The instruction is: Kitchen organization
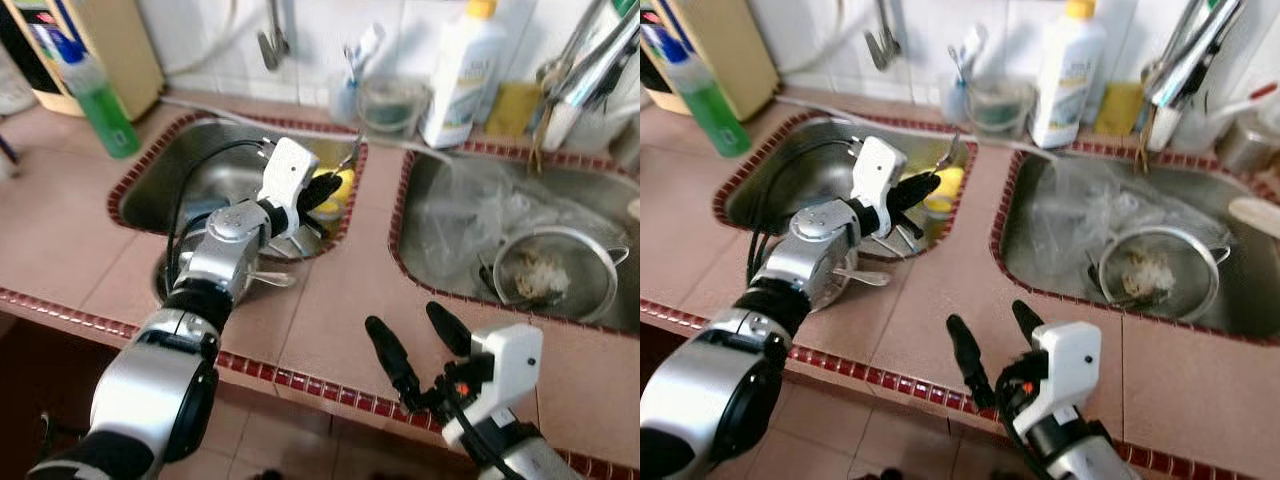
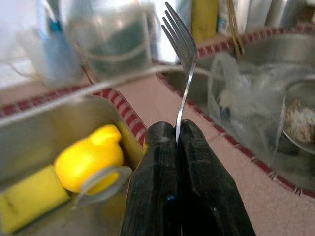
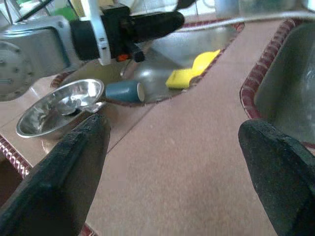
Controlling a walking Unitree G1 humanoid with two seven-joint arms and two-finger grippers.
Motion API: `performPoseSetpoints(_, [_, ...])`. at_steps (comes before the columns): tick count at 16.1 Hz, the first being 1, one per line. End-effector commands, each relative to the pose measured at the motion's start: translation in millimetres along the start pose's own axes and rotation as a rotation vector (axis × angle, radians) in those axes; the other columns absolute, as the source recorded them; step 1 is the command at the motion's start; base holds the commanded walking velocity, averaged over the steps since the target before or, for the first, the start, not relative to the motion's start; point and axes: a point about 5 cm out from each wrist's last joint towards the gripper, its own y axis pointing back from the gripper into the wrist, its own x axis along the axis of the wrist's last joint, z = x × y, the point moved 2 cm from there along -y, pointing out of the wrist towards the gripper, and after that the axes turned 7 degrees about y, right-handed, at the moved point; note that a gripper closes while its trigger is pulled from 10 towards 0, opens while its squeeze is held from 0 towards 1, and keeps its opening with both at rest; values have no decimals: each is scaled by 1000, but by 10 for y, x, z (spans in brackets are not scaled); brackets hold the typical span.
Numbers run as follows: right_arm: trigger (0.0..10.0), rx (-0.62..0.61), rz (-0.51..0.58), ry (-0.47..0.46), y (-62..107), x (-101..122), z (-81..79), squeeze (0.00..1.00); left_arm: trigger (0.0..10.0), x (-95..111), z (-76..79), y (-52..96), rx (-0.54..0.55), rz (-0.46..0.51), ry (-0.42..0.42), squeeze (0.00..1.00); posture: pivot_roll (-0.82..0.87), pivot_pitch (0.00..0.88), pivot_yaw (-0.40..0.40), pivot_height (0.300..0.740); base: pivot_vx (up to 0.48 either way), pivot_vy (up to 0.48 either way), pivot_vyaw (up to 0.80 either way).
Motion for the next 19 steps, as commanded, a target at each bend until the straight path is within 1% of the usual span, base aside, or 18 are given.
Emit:
performPoseSetpoints(1, [10000,12,5,-13,28,42,-58,0,10000,44,-9,-15,-6,1,-18,0,-342,264,86,740,0,0,0])
performPoseSetpoints(4, [10000,-1,-6,-45,172,115,-135,0,10000,59,-60,-16,-15,-39,-44,0,-373,325,83,740,0,0,0])
performPoseSetpoints(8, [10000,-10,9,-67,263,226,-172,0,10000,128,-169,8,22,-47,-56,0,-381,355,75,740,0,0,0])
performPoseSetpoints(13, [10000,-7,17,-92,253,250,-175,0,10000,209,-360,92,104,-62,-96,0,-366,362,74,740,0,0,0])
performPoseSetpoints(14, [10000,-7,17,-94,251,251,-176,0,10000,206,-381,104,115,-67,-102,0,-366,362,74,740,0,0,0])
performPoseSetpoints(15, [10000,-6,18,-99,246,254,-179,0,10000,183,-435,133,152,-90,-110,0,-364,362,75,740,0,0,0])
performPoseSetpoints(16, [10000,-5,18,-100,244,256,-180,0,10000,179,-453,147,159,-89,-93,0,-361,363,74,740,0,0,0])
performPoseSetpoints(18, [10000,-4,16,-106,247,256,-178,0,10000,158,-475,166,166,-102,-92,0,-359,363,74,740,0,0,0])
performPoseSetpoints(19, [10000,-3,14,-108,246,256,-178,0,10000,163,-501,177,185,-101,-82,624,-356,362,74,740,0,0,0])
